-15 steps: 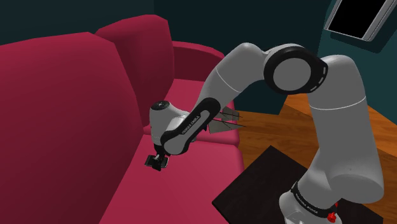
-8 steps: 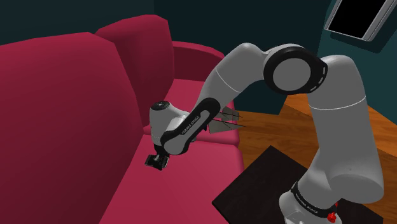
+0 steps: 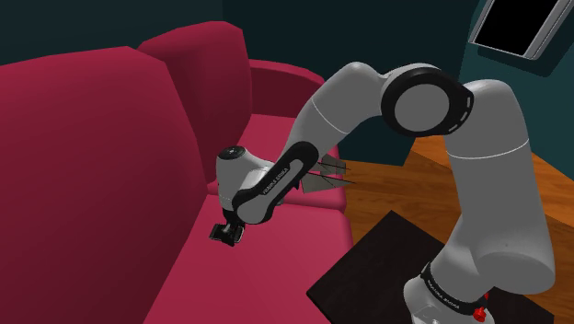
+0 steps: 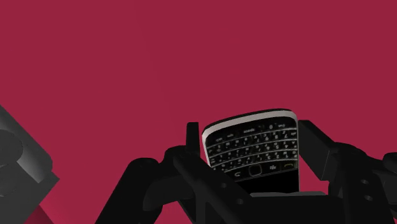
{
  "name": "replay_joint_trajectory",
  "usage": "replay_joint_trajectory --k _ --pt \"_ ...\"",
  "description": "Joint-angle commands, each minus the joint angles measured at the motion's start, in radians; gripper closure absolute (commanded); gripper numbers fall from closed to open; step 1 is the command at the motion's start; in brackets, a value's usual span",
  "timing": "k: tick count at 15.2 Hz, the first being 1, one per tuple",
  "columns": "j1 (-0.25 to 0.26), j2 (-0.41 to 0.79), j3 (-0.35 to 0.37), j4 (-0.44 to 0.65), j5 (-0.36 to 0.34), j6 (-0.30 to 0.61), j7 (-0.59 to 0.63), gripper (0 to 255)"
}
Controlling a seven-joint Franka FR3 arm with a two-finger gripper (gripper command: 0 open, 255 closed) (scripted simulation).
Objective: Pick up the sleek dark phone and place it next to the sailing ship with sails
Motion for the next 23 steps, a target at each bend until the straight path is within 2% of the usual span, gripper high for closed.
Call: replay_joint_trajectory --k 1,23 --pt "-0.003 -0.011 0.003 -0.003 0.003 -0.009 -0.002 255" --pt "-0.047 -0.233 0.062 -0.004 0.085 -0.225 -0.054 255"
